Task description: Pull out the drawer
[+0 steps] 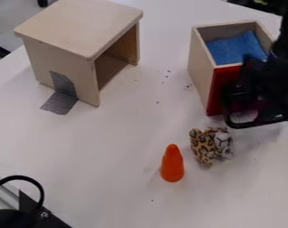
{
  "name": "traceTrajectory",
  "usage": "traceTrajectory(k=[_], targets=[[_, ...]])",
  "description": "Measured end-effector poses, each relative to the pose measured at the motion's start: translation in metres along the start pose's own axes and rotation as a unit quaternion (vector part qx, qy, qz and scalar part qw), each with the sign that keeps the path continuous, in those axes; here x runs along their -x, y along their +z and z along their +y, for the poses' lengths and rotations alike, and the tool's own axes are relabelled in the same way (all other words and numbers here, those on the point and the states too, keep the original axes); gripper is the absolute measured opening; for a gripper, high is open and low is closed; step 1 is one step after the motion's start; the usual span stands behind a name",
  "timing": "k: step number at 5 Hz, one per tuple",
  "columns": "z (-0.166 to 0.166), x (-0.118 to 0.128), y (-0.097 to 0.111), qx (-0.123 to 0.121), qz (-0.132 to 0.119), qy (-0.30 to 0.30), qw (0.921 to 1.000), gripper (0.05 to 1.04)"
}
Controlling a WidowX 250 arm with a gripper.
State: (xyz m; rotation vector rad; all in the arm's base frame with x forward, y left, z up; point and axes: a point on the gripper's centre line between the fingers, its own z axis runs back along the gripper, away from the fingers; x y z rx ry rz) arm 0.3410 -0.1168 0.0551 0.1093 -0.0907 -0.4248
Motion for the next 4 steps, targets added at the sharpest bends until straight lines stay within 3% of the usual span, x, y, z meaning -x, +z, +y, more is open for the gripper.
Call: traceTrajectory(k=[1, 2, 3, 4], targets=[[0.013, 0.001, 0.002, 0.016, 0.008, 0.058, 0.9982, 0.951], [0.02, 0.003, 0.004, 0.024, 0.015, 0.093, 0.9953, 0.995], [0.033, 0.003, 0.016, 0.041, 0.0, 0.131, 0.9906, 0.995], [0.049, 0.009, 0.047, 0.058, -0.025, 0.167, 0.9839, 0.995]])
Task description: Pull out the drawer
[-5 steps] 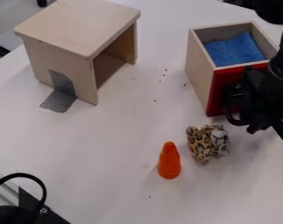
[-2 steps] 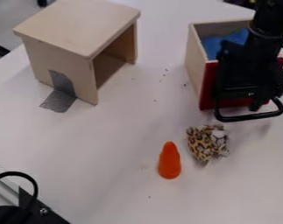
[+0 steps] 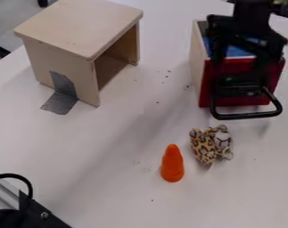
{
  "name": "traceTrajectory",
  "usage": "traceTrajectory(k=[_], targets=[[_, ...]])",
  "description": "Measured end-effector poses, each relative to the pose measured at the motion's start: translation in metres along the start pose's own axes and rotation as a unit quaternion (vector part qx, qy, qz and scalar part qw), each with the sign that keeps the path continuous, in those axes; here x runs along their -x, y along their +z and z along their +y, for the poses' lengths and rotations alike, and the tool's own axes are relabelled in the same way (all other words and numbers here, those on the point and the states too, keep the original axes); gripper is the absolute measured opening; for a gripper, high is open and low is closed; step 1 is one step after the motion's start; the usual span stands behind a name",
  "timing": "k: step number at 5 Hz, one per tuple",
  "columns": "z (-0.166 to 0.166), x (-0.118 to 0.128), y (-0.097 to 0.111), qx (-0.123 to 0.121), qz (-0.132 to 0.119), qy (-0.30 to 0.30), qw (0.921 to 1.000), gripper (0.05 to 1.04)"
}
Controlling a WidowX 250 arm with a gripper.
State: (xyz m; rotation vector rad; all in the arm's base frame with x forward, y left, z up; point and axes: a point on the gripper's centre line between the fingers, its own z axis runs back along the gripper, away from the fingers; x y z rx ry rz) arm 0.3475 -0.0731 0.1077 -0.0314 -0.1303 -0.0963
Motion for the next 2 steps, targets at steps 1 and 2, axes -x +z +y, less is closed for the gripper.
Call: traceTrajectory(k=[1, 2], targets=[[0.012, 0.007, 0.028, 0.01, -0.007, 0.02, 0.9997, 0.995], [0.026, 0.012, 0.041, 0.01, -0.002, 0.043, 0.999, 0.995]])
